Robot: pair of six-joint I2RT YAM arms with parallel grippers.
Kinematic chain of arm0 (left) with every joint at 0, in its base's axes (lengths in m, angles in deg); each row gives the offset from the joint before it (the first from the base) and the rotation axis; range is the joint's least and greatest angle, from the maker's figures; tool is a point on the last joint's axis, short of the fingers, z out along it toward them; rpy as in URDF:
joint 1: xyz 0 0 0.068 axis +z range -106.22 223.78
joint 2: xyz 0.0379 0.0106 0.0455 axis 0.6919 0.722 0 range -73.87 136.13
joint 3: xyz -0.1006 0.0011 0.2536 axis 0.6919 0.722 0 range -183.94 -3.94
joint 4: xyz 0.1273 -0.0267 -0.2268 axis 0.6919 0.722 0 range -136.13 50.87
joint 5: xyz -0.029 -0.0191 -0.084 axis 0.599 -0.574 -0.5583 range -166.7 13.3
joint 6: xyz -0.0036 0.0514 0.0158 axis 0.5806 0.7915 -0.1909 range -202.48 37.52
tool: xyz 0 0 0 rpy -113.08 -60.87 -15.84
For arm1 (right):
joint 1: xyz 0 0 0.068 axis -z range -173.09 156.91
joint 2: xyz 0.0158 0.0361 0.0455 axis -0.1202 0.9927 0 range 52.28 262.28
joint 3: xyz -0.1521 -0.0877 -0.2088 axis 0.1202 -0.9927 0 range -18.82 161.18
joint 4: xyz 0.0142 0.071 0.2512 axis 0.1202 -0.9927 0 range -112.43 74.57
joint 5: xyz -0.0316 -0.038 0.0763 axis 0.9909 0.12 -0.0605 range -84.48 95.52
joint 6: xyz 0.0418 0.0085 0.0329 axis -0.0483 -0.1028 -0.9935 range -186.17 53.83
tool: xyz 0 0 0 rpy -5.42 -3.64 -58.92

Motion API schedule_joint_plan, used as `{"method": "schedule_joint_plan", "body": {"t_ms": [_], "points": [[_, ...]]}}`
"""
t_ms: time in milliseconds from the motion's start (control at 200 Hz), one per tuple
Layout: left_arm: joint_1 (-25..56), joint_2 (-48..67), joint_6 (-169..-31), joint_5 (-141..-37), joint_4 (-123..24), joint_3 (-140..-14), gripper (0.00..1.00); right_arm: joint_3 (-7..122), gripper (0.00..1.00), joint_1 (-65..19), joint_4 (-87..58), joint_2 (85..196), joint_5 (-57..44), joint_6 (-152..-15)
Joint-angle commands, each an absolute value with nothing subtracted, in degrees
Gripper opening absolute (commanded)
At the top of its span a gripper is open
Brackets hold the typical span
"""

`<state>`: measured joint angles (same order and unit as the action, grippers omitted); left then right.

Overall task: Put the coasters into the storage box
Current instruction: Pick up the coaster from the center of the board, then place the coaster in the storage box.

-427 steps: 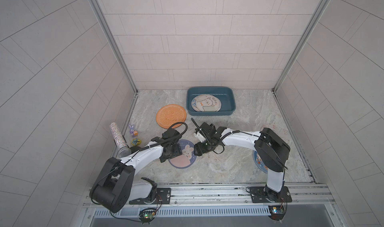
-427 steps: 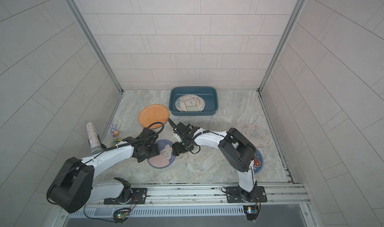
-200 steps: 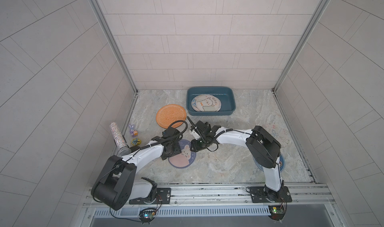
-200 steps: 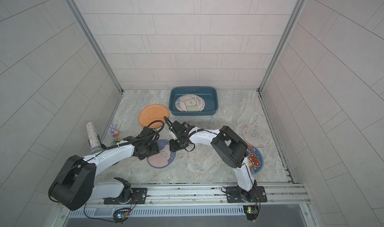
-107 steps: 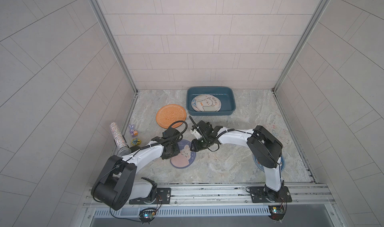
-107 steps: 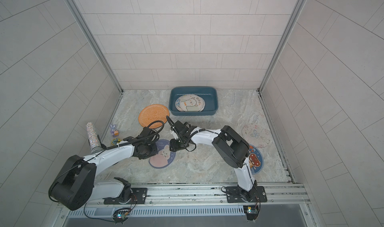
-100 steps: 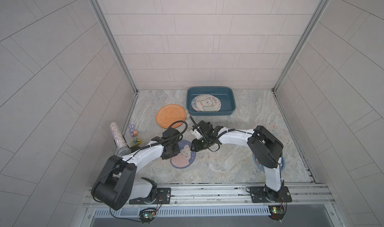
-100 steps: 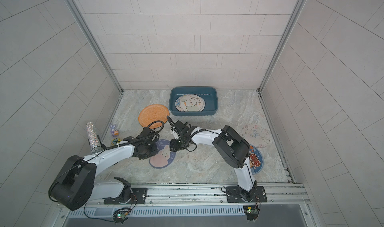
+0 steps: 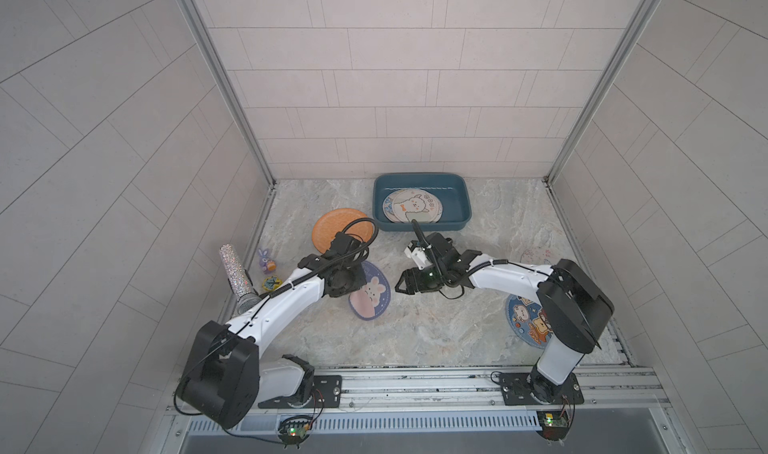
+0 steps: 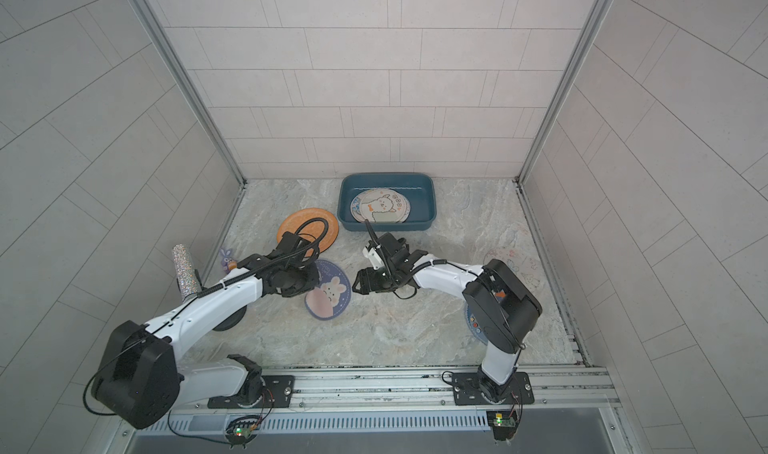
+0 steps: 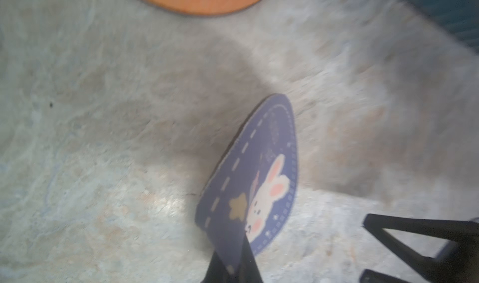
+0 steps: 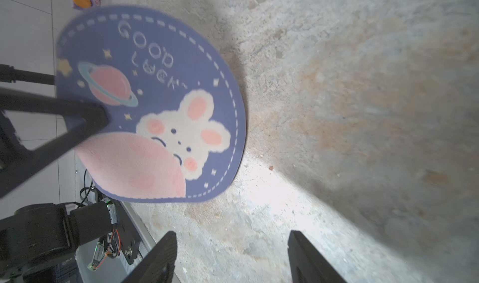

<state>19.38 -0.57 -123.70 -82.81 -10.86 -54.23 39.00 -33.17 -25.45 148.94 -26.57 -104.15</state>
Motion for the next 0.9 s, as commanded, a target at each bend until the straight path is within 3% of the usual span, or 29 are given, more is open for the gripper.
{"method": "schedule_joint_plan", "body": {"t_ms": [0,480,896], "points": [[19.44,0.34,-120.32,-83.29,-7.97,-60.94,0.0,35.89,0.76,-32.02,-24.14,145.15,-27.54,-104.84],[19.35,18.55,-113.78,-86.66,-6.14,-93.59,0.0,26.48,0.85,-25.85,-22.64,135.48,-29.37,-105.57],[19.0,47.92,-112.8,-97.75,-9.76,-128.27,0.0,24.55,0.88,-19.9,-22.64,133.91,-30.86,-105.48]]}}
